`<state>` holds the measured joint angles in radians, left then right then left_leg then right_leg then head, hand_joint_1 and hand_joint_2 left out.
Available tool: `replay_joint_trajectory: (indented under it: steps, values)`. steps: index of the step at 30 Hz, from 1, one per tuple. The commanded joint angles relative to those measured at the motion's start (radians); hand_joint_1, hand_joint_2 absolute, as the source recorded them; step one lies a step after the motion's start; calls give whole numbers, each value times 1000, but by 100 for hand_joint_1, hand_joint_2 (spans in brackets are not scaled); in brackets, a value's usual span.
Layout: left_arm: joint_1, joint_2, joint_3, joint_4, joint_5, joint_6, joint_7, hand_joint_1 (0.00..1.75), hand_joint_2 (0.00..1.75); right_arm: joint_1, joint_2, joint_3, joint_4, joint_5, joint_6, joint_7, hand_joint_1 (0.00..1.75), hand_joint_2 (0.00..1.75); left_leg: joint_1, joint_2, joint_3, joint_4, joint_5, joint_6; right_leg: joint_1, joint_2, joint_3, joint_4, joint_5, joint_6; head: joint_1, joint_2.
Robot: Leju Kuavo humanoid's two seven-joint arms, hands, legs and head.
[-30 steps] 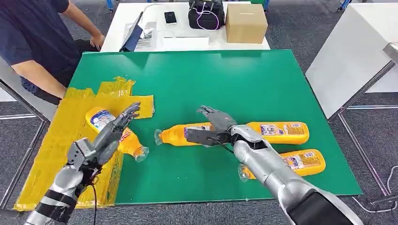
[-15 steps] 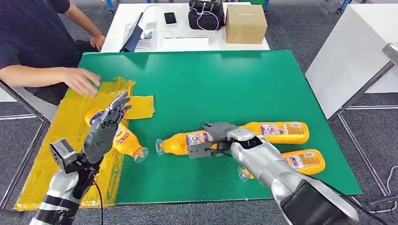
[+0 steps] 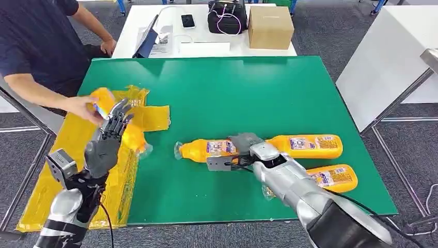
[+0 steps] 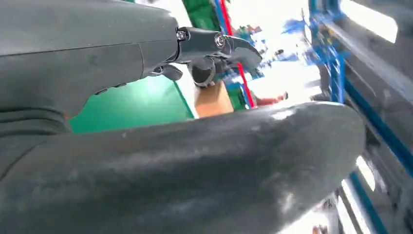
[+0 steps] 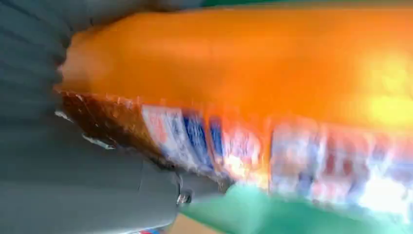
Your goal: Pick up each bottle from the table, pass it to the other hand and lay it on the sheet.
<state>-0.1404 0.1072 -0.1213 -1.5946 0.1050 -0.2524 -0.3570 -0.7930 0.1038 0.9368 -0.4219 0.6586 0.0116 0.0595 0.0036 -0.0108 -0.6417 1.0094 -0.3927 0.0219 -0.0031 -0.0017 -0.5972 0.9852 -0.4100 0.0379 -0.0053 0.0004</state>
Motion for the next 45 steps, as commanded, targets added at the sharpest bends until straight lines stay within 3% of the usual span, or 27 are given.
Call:
replay_joint_trajectory:
  steps: [1, 4, 7, 8, 9, 11, 19, 26, 38, 39, 42, 45]
  values:
    - [85, -127, 62, -65, 143, 169, 124, 0, 175, 371, -33, -557, -652, -439, -263, -263, 175, 175, 1, 1, 4, -1, -3, -1, 1, 0, 6, -3, -3, 0, 1, 0]
    - [98, -117, 22, -61, 189, 184, 124, 0, 175, 466, -54, -518, -911, -475, -249, -284, 175, 175, 1, -2, 1, 0, -4, -1, 1, -3, 3, -2, -3, 0, 0, 0]
    - [92, -107, -14, -49, 224, 173, 127, 0, 175, 481, -74, -442, -988, -492, -212, -276, 175, 175, 0, -7, 0, 1, -5, -2, 0, -6, 2, 0, -6, 0, 0, 0]
    - [91, -109, -21, -48, 228, 172, 127, 0, 175, 483, -72, -430, -991, -492, -211, -276, 175, 175, 0, -6, -3, 0, -4, -2, 1, -5, -1, 0, -4, 0, 0, 0]
    - [91, -109, -21, -48, 228, 172, 127, 0, 175, 483, -72, -430, -991, -492, -211, -276, 175, 175, 1, -6, 3, 2, -8, -2, 1, -6, 5, 0, -8, -1, 0, 0]
    - [90, -109, -22, -48, 228, 172, 127, 0, 175, 485, -75, -430, -987, -491, -212, -278, 175, 175, 0, -4, -5, 0, -4, -2, 0, -4, -4, -1, -3, -1, 0, 0]
    - [87, -104, -49, -50, 240, 169, 132, 0, 175, 478, -85, -387, -976, -502, -183, -298, 175, 175, 1, -3, -2, 0, -5, -2, 1, -3, -1, -1, -4, -1, 0, 0]
    - [102, -69, -138, -83, 177, 101, 65, 0, 175, 421, -117, -257, -906, -603, 59, -247, 175, 175, 1, -1, -1, 0, -6, -3, 1, -1, 0, -1, -4, -1, 0, 0]
    - [124, -40, -160, -136, 204, 16, 19, 0, 175, 382, -178, -112, -976, -715, 246, -235, 175, 175, 0, -2, -5, 0, -4, -2, 0, -1, -4, -1, -3, -1, 0, 0]
    - [124, -38, -163, -138, 207, 8, 17, 0, 175, 378, -181, -105, -978, -718, 248, -235, 175, 175, 1, 0, 2, 1, -8, -3, 1, 0, 3, -1, -5, -1, 0, 0]
    - [122, -26, -186, -137, 208, -21, 13, 0, 175, 371, -187, -92, -983, -731, 257, -237, 175, 175, 0, -2, -5, 0, -4, -2, 0, -2, -4, -1, -3, -1, 0, 0]
    - [110, -13, -205, -113, 239, -65, 26, 0, 175, 357, -196, -76, -977, -739, 275, -237, 175, 175, 0, -2, -1, 0, -5, -3, 0, -2, -1, -1, -4, -1, 0, 0]
